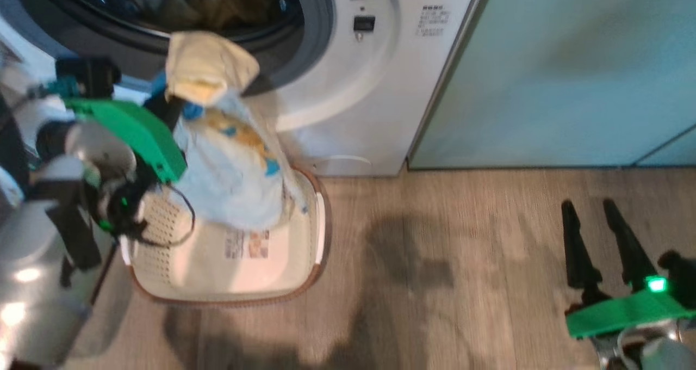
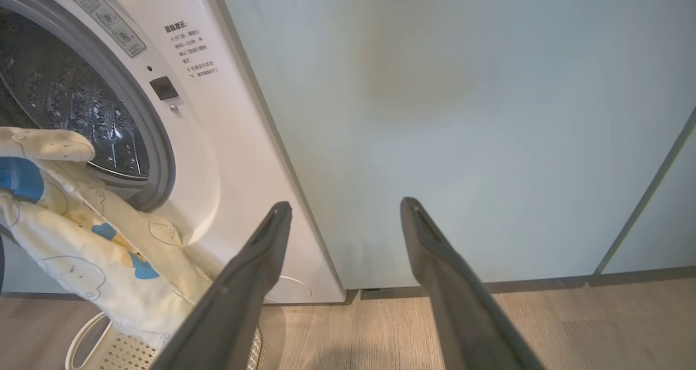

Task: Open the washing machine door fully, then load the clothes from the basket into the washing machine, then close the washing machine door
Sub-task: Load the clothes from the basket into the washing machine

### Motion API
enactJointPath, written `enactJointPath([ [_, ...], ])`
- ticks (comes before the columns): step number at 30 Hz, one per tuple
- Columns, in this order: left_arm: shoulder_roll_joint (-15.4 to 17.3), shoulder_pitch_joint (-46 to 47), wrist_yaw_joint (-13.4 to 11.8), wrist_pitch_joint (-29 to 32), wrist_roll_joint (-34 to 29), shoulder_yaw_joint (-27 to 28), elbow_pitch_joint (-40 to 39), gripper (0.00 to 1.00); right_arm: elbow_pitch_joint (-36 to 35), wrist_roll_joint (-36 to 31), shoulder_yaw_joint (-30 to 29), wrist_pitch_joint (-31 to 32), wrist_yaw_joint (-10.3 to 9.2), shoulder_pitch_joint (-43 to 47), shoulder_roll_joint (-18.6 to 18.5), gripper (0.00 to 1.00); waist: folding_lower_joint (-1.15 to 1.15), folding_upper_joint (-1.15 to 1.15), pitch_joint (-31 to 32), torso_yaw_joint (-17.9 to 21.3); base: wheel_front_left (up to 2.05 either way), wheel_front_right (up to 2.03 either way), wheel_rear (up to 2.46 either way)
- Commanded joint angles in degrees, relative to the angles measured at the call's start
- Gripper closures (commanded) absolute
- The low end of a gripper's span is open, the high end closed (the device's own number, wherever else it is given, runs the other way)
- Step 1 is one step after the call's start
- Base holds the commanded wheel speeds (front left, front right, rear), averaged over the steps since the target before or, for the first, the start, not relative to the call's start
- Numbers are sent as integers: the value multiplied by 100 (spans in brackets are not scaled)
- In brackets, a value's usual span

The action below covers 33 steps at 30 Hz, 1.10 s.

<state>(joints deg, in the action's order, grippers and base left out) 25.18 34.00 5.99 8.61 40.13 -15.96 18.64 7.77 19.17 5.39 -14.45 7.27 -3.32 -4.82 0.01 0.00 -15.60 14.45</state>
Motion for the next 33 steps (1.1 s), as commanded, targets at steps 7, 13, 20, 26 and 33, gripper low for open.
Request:
enactJointPath([
  [7,411,1408,85,252,15,150,251,100,-215,35,142,-55,22,-543,96,0,-1,0,-974,235,0,0,0],
  [13,437,2339,85,101,-149,139,822,100,-223,54,244,-55,22,-841,150,0,-1,0,-1400,378,0,0,0],
  [20,342,3107,-14,-495,-444,135,1556,100,-225,68,343,-55,22,-1052,177,0,-1,0,-1720,518,0,0,0],
  [26,285,3872,-43,-1117,-686,103,2336,100,-244,77,412,-55,22,-1217,188,0,-1,0,-1999,632,0,0,0],
  [33,209,4687,-30,-1634,-850,36,3121,100,-248,85,434,-55,22,-1326,192,0,-1,0,-2222,678,0,0,0],
])
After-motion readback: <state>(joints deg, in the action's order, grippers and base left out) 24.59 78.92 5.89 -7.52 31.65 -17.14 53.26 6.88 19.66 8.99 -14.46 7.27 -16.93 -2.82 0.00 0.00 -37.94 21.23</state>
